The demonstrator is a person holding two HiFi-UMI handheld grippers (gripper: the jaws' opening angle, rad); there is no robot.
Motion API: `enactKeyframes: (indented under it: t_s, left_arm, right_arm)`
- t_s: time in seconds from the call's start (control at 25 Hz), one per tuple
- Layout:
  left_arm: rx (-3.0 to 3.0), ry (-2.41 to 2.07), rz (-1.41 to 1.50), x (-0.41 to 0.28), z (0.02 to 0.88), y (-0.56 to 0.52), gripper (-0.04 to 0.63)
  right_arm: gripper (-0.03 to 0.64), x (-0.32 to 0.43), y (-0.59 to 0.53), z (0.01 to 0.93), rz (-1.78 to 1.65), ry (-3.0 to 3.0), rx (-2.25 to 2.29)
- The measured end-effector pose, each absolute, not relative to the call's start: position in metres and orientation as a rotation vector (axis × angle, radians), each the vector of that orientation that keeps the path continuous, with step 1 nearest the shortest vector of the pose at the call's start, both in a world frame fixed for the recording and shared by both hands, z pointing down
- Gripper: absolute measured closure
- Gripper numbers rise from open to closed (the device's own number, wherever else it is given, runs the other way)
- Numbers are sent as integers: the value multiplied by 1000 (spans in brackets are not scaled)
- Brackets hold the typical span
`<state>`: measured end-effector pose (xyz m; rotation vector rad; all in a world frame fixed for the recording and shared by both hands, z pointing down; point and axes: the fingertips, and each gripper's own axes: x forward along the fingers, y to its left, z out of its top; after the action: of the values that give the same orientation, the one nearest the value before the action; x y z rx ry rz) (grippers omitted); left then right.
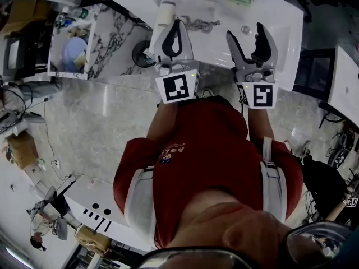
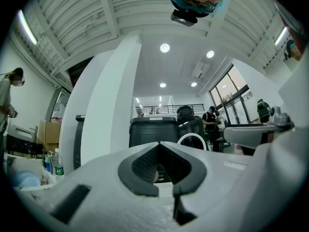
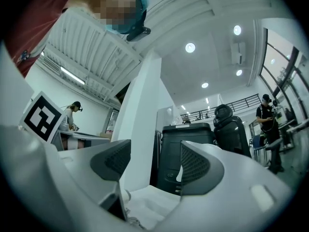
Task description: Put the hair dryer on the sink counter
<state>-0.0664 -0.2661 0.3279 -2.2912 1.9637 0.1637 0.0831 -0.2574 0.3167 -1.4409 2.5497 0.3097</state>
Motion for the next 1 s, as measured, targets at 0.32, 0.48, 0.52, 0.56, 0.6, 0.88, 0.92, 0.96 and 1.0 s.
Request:
enactKeyframes:
  t_s: [0.32,0.48,0.52,0.56,0.6,0.88,0.92,0.96,1.0]
  left_arm:
    - [-2318,1925,223,-53,320,-261,594]
    - [-2336,1902,223,-43,322,-257,594]
    - [-2337,1900,227,-41,322,-255,594]
    - [-2336,1897,230,-40,322,-254,594]
    - [-2335,1892,233,-38,323,-253,594]
    - [-2345,1871,238,-27,326,-243,594]
    - [-2348,1867,236,-25,327,-242,594]
    - [-2351,1864,234,-24,328,-240,594]
    - [-2353,1862,233,-24,329,-239,594]
  right_arm:
    - [386,106,-244,316,333,2437,-1543]
    - [411,116,-238,319,346,2413,-1575]
    - [413,117,-237,321,347,2414,-1579]
    - [414,118,-236,323,348,2416,-1586]
    - [420,119,-236,325,348,2415,-1596]
    - [456,126,-232,336,345,2406,-1657]
    - [459,126,-232,338,340,2407,-1664]
    - [463,126,-231,339,334,2408,-1670]
    - [468,126,-231,341,330,2408,-1676]
